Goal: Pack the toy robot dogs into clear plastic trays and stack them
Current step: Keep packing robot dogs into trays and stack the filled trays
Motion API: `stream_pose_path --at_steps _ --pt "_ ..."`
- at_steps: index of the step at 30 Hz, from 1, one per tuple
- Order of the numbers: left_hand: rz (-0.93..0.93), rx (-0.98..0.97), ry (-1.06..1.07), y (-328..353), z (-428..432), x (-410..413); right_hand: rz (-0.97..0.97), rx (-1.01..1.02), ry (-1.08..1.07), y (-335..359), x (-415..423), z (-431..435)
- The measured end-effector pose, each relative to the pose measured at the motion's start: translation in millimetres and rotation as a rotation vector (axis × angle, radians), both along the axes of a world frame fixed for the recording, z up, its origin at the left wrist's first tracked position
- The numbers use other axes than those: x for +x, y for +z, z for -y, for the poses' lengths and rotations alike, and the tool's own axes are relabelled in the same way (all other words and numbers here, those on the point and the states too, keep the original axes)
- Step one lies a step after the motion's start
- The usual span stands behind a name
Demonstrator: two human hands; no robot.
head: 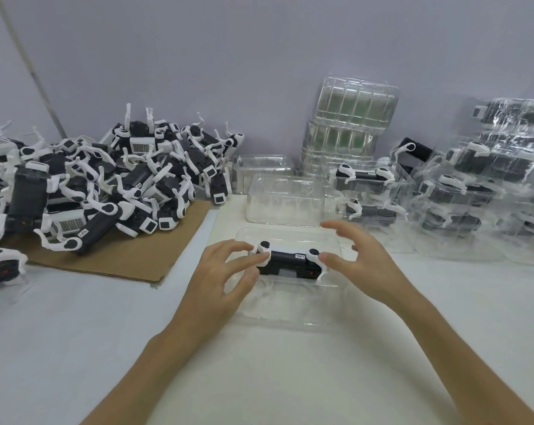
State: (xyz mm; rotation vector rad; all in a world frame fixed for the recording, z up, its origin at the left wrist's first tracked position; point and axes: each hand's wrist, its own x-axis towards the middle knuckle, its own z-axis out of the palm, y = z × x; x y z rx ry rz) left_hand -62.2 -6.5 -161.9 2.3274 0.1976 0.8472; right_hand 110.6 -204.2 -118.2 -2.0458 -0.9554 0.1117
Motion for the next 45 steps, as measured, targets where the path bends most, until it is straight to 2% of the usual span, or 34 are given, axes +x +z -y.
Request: stream_pose_path --at_steps 2,4,7,9,12,20,25,29,35,45 --pt "0.002 -0.001 0.016 -0.1 0.3 -0.7 0.252 0.009 0.002 3.0 -8.4 -0.9" --pt "0.017 0.002 0.022 -0.1 1.9 -1.3 0.377 -0.012 0.097 8.1 -22.7 -4.8" --pt "0.011 0.018 -0.016 -0.5 6.3 -2.4 0.476 -0.285 0.286 8.5 -46.0 -12.9" --pt "0.001 0.003 -0.062 -0.7 7.3 -3.8 0.522 -0.454 0.327 4.0 -55.0 -13.4" --pt "0.007 -0.024 -0.114 -0.1 6.7 -4.0 0.499 -0.489 0.288 6.7 -53.8 2.2" --pt "0.053 -0.001 -0.136 -9.7 2.4 0.7 0.280 -0.467 -0.014 13.4 -15.6 92.0" --pt "0.075 -0.004 -0.158 -20.1 -4.5 9.3 0.161 -0.336 -0.278 10.4 5.3 145.1" --pt "0.131 -0.014 -0.193 -31.9 -14.0 20.6 0.207 -0.285 -0.455 4.2 29.1 187.9" --pt "0.109 -0.053 -0.222 -45.1 -26.8 28.2 0.304 -0.342 -0.802 -17.5 80.2 243.7" --pt "0.091 -0.070 -0.216 -20.8 -4.0 17.2 0.375 -0.292 -1.002 -20.1 122.4 300.0"
